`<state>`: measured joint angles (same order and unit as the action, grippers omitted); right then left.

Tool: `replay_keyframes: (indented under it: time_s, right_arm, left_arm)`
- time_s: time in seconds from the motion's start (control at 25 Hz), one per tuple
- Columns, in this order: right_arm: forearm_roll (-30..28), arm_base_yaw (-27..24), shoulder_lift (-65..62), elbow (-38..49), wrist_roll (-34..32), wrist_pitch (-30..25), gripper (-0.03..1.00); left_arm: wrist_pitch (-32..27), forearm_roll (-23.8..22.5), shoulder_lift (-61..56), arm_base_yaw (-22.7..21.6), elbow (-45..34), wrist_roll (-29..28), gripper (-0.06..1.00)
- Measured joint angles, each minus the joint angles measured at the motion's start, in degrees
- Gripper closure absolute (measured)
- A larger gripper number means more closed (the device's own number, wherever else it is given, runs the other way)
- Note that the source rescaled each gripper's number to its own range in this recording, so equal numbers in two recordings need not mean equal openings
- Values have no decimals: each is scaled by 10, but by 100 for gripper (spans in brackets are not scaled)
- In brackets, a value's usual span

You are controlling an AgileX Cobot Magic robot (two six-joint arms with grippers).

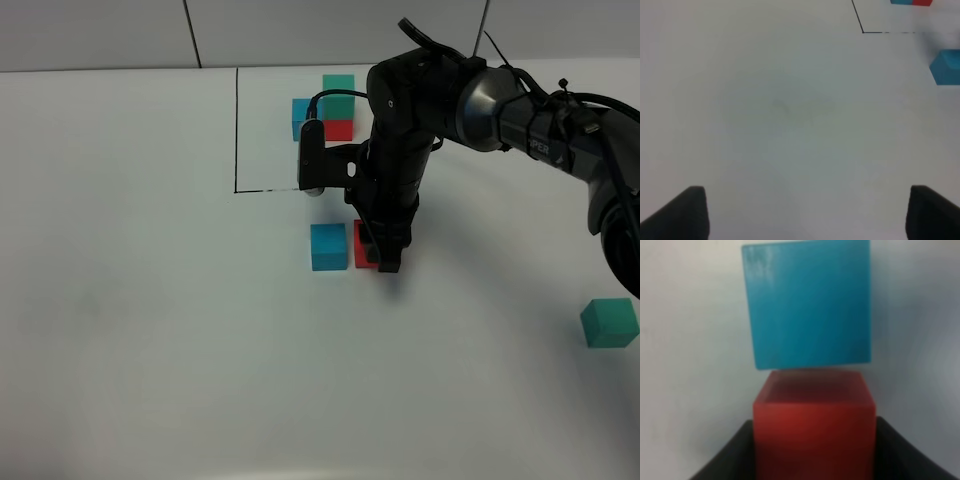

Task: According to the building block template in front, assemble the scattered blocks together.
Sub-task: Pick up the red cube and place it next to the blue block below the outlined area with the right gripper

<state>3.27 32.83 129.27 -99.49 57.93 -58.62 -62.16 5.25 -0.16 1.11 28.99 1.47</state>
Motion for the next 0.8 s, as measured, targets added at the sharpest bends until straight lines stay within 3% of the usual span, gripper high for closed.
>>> replay_keyframes:
  time_s: [0.8]
  right_arm:
    - [0,0,12,-2,10,8,97]
  left_arm:
    - [0,0,0,0,0,0,18]
